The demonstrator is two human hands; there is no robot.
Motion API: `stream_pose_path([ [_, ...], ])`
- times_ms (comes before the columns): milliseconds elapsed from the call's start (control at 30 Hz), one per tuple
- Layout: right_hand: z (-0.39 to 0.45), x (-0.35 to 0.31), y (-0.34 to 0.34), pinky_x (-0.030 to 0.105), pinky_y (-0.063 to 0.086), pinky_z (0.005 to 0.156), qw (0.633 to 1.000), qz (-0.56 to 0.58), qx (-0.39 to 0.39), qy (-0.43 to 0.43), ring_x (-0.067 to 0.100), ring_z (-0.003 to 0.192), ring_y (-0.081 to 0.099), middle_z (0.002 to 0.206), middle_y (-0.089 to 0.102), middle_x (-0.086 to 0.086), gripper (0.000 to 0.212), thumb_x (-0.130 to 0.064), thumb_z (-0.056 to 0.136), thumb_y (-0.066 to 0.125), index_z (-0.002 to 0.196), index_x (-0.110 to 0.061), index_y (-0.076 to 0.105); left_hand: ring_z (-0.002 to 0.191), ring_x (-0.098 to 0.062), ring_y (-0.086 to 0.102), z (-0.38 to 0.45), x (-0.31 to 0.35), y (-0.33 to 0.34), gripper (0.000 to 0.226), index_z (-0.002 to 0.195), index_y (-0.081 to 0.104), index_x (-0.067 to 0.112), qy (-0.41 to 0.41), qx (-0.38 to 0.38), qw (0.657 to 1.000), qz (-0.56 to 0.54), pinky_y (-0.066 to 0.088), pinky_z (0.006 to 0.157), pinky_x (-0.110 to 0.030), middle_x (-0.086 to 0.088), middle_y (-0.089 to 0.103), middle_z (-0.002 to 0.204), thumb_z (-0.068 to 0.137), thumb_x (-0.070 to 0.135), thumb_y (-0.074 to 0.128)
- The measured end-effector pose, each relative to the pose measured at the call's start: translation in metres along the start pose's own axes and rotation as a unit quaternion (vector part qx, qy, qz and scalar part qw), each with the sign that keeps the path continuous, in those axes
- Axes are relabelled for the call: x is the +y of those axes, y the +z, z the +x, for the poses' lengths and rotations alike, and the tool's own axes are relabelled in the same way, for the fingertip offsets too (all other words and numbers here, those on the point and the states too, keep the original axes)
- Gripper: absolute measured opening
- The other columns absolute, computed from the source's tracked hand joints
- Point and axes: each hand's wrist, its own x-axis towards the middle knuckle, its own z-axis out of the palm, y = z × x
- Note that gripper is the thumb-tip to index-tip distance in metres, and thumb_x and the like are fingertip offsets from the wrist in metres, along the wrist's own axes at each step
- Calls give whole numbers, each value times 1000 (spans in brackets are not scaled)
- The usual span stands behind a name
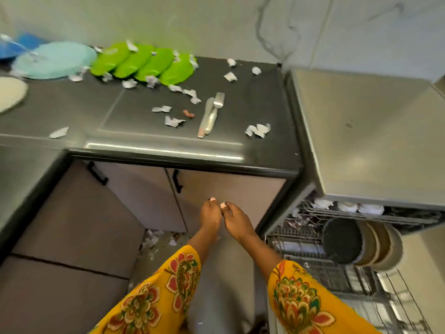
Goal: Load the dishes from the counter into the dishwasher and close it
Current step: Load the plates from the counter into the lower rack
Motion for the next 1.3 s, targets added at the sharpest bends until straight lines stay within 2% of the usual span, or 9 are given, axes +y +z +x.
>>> stream_pose_path([
  [133, 9, -75, 48, 33, 34, 107, 998, -20, -13, -56, 27, 129, 45, 140, 49, 14, 44, -31, 102, 33, 137, -9, 46, 117, -36, 50, 27, 17, -80, 41, 119, 54, -8, 39, 28, 999, 2, 38, 93, -34, -27, 55, 125, 103, 20, 30],
  [467, 23, -234, 116, 30, 38, 91, 985, -33, -50, -161, 30, 117, 52, 124, 60, 14, 42, -38, 101, 34, 118, -9, 59, 119, -35, 49, 58, 71, -248, 41, 122, 54, -2, 106, 154, 981, -41, 39, 100, -38, -22, 54, 128, 103, 24, 29],
  [533, 31, -257, 124, 33, 39, 87, 982, -26, -50, -181, 30, 108, 55, 113, 63, 15, 41, -40, 100, 35, 103, -10, 63, 116, -37, 50, 62, 84, -274, 40, 118, 56, -2, 120, 184, 974, -63, 40, 100, -40, -23, 56, 124, 102, 24, 30],
  [567, 36, -267, 128, 33, 38, 81, 980, -22, -50, -191, 29, 98, 55, 99, 63, 14, 40, -41, 100, 35, 87, -13, 61, 113, -38, 51, 66, 90, -286, 40, 114, 57, -2, 130, 198, 968, -80, 41, 98, -41, -24, 57, 122, 102, 24, 30],
  [600, 41, -278, 131, 31, 36, 75, 979, -17, -47, -199, 26, 88, 52, 86, 58, 10, 40, -42, 100, 35, 73, -18, 54, 111, -38, 52, 68, 96, -298, 39, 112, 57, -3, 136, 209, 964, -96, 41, 95, -42, -25, 57, 119, 102, 24, 30],
  [667, 51, -298, 136, 29, 32, 71, 976, -12, -42, -214, 22, 80, 45, 79, 51, 5, 42, -42, 99, 35, 62, -23, 40, 107, -33, 53, 75, 107, -320, 39, 112, 57, -3, 146, 230, 956, -112, 41, 93, -39, -21, 59, 115, 102, 23, 30],
  [867, 98, -353, 153, 28, 31, 72, 963, -30, -54, -261, 22, 83, 45, 85, 52, 8, 42, -39, 100, 36, 63, -20, 40, 114, -34, 51, 121, 128, -369, 40, 120, 57, 2, 135, 284, 939, -136, 40, 96, -38, -18, 57, 124, 100, 27, 33],
  [1000, 136, -387, 166, 31, 35, 77, 959, -39, -77, -271, 29, 91, 51, 96, 61, 20, 40, -38, 100, 36, 66, -19, 43, 119, -34, 49, 157, 140, -391, 42, 125, 54, 1, 114, 314, 934, -130, 38, 98, -36, -19, 54, 130, 100, 27, 33],
  [1300, 218, -451, 208, 30, 35, 74, 943, -56, -141, -296, 22, 84, 49, 86, 57, 11, 42, -38, 99, 39, 65, -15, 47, 116, -36, 51, 229, 166, -445, 40, 122, 55, 6, 51, 390, 909, -140, 39, 102, -41, -19, 56, 126, 100, 32, 34],
])
